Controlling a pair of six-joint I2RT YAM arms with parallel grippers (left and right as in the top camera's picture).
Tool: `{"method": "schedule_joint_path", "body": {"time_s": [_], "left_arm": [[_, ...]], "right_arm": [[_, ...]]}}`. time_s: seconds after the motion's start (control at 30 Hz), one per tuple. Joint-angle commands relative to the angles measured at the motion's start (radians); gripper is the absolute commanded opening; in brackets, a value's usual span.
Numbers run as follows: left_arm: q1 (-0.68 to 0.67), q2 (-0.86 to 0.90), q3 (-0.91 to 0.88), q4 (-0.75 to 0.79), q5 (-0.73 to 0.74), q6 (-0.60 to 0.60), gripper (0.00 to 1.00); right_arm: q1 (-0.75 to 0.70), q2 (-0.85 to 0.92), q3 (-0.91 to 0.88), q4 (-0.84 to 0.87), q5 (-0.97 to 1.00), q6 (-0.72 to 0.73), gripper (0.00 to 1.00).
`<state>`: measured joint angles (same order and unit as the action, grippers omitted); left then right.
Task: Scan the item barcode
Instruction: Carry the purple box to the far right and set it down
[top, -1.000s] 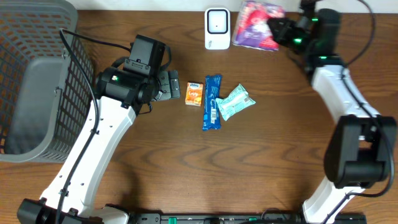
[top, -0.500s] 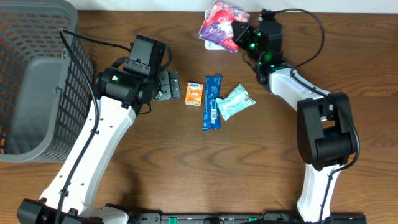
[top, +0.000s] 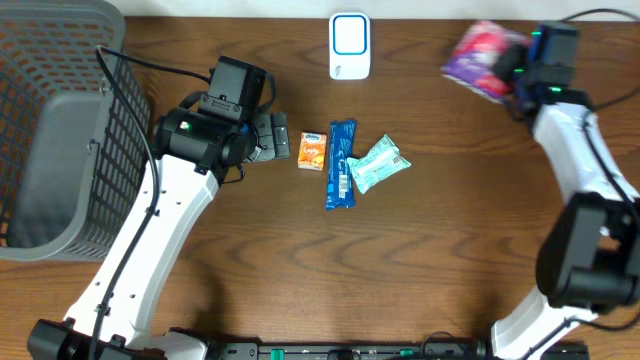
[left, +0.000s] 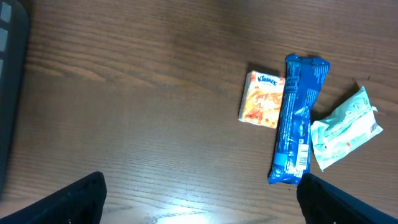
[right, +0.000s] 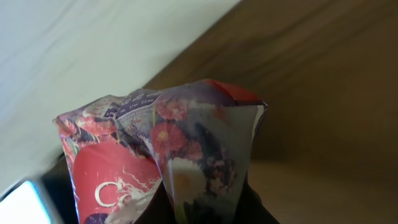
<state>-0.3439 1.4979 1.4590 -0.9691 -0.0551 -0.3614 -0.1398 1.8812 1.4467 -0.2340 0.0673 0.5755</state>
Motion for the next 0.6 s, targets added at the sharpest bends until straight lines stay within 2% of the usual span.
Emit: {"method": "schedule_joint_path", "body": {"time_s": [0.0,0.13,0.33,0.37,0.4,0.43,0.47,0.57], "left_arm": [[0.002,0.006,0.004,-0.003,-0.006,0.01,0.98],[0.002,0.006,0.004,-0.003,-0.006,0.01,0.98],[0.002,0.006,0.004,-0.003,-0.006,0.01,0.98],[0.002,0.006,0.004,-0.003,-0.006,0.01,0.98],[0.002,0.006,0.004,-0.003,-0.006,0.01,0.98],[0.002,0.006,0.004,-0.003,-0.006,0.01,0.98],[0.002,0.006,0.004,-0.003,-0.006,0.01,0.98],[0.002,0.006,0.004,-0.003,-0.006,0.01,0.98]], "right_arm": [[-0.099,-0.037,0.021,-0.054,0.191,-0.165,0.01],[-0.269,-0.006,0.021,-0.123,0.197,-0.173,0.01],[-0.37,0.022,0.021,-0.158,0.18,-0.173,0.28],[-0.375,0.021,0.021,-0.164,0.178,-0.174,0.38],[-0.377,0.015,0.021,-0.168,0.178,-0.173,0.54],[-0.376,0.01,0.021,-0.172,0.178,-0.173,0.59],[-0.375,-0.007,0.021,-0.182,0.174,-0.171,0.99],[-0.37,-0.074,0.021,-0.199,0.137,-0.164,0.99]]}}
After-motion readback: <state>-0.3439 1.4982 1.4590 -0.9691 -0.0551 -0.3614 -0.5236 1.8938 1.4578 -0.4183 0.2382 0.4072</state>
